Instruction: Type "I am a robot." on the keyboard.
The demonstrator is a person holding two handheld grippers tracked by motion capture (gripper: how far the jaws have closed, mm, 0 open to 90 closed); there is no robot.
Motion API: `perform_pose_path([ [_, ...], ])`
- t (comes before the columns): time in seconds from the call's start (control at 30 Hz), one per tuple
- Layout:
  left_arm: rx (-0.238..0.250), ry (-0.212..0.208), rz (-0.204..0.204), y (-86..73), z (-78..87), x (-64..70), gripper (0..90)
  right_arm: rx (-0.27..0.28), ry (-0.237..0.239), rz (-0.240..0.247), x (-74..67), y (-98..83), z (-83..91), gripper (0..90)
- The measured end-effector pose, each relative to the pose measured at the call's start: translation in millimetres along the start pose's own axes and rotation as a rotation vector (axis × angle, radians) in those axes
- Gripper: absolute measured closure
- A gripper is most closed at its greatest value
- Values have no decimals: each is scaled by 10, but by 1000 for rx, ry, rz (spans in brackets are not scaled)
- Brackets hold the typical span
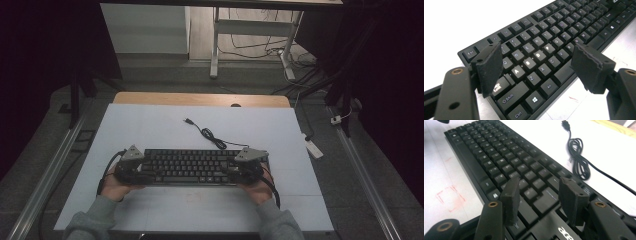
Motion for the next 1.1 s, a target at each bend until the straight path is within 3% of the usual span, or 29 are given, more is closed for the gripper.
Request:
perform_pose_path([
  [0.33,9,-5,-1,-43,74,23,257,-5,-59,-21,94,-224,326,490],
  [0.8,24,7,6,-295,277,14,257,11,-125,-60,218,-613,858,481],
  [1.1,23,13,6,-319,277,0,258,17,-122,-78,264,-714,931,481],
])
Point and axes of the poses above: each handheld gripper's, and its own axes: z roughly backward along the jaws, y roughly out of its top, x roughly to its right, the point moved 9 cm from there along -z, roughly forward along the jaws, and after that the axes turned 11 degrees about z, right-handed, at the moved point
